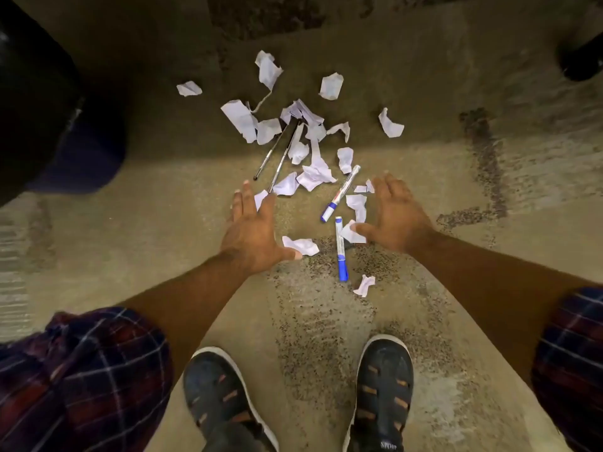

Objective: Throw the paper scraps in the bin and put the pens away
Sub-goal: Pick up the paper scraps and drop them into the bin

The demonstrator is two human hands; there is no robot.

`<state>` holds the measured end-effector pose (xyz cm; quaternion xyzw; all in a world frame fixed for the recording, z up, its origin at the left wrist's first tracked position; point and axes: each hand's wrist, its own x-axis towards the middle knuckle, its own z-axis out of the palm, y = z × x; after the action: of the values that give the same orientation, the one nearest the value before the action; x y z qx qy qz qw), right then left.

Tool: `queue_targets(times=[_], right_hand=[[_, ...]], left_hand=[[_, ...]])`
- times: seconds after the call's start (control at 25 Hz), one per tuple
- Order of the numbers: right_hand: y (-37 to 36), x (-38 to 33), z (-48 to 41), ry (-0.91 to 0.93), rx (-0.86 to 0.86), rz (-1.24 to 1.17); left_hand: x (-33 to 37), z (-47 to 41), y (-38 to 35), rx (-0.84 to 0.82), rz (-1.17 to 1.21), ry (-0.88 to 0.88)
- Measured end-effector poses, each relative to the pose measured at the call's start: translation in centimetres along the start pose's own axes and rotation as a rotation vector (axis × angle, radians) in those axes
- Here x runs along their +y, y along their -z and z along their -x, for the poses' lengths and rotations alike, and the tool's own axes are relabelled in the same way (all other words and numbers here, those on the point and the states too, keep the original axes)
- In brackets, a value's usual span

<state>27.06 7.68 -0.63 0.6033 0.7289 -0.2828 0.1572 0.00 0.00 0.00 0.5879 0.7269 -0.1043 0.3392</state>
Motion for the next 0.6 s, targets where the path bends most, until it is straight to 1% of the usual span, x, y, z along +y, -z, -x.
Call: queue_targets(times=[0.12,0.2,0.32,0.44,0.6], right_hand=[[-1.1,-0.1,-2.0,0.014,-0.032,0.003],[-2.2,-0.8,-2.1,0.059,-0.048,0.089],[-3.8,-1.6,-1.4,0.104,-0.020,0.152],[-4.5,-1.4,-0.9,0.134,-0.008,0.161],[-6.1,-0.6,1.4,0.166,-0.027,0.170]], left_hand=[[0.3,-2.4,-1.3,0.014,0.025,-0.007],[0.8,-2.7,-2.5,0.003,-0.037,-0.039],[1.3,-2.0,-4.4,0.077,-0.091,-0.089],[1.8,-1.3,-5.0,0.126,-0.100,-0.069],[2.3,-0.4,-5.6,0.092,-0.100,-0.130]])
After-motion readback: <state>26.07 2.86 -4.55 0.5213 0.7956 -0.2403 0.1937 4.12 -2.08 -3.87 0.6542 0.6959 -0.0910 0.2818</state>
